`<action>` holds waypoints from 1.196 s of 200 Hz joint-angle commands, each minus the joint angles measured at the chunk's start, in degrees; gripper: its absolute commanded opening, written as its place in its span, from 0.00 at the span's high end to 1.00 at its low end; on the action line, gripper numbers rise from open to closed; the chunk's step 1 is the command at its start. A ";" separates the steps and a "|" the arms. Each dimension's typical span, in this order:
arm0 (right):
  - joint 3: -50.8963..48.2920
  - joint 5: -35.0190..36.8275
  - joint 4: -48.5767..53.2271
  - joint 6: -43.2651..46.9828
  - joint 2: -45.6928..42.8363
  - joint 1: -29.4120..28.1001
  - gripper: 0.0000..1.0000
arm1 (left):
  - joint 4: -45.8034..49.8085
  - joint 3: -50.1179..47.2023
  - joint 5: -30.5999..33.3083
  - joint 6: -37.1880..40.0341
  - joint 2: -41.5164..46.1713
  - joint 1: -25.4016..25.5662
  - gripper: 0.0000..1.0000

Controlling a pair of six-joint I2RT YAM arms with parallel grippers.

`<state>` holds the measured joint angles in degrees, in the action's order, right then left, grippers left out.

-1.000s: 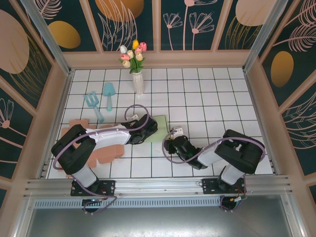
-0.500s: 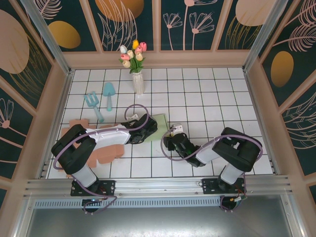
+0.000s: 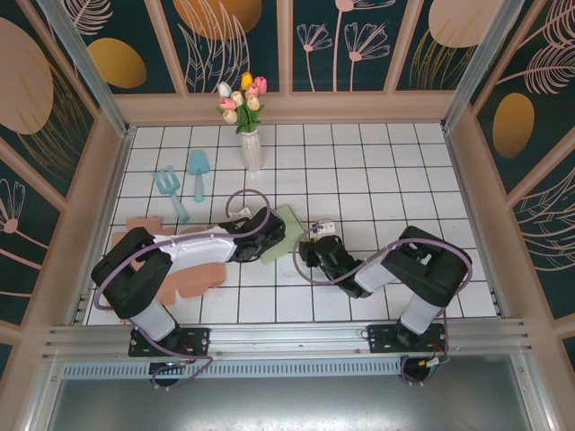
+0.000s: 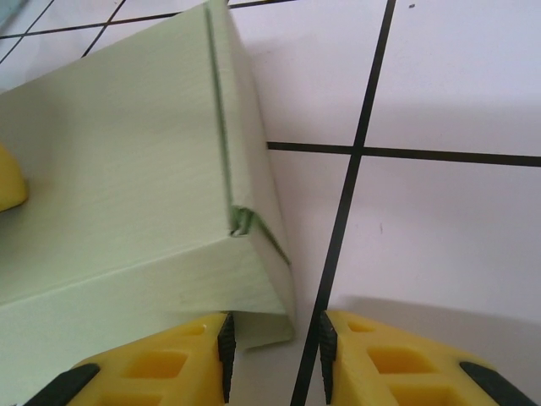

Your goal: Fold the paper box

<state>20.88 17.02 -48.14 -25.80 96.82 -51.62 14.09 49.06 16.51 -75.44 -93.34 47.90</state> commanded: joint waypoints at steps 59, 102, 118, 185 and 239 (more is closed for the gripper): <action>1.52 -4.27 -0.56 -0.04 1.86 1.96 0.65 | 3.78 1.06 2.45 15.41 9.77 -6.01 0.07; 2.64 -5.34 3.04 -2.47 1.54 2.05 0.67 | -8.00 3.09 -1.36 31.35 6.02 -10.39 0.03; 3.57 -6.45 4.55 -2.98 1.52 2.17 0.68 | -9.62 4.91 -4.54 34.05 1.29 -12.23 0.03; 5.71 -10.31 4.23 -2.55 4.18 2.58 0.69 | -21.01 2.92 -20.13 32.49 -10.07 -12.66 0.13; 8.06 -19.30 -4.18 -3.98 7.40 3.09 0.72 | -33.68 -5.15 -30.87 22.96 -9.27 -10.80 0.17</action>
<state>26.76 7.53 -48.53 -27.59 101.41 -48.23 -14.57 48.31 -2.37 -45.34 -100.62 34.26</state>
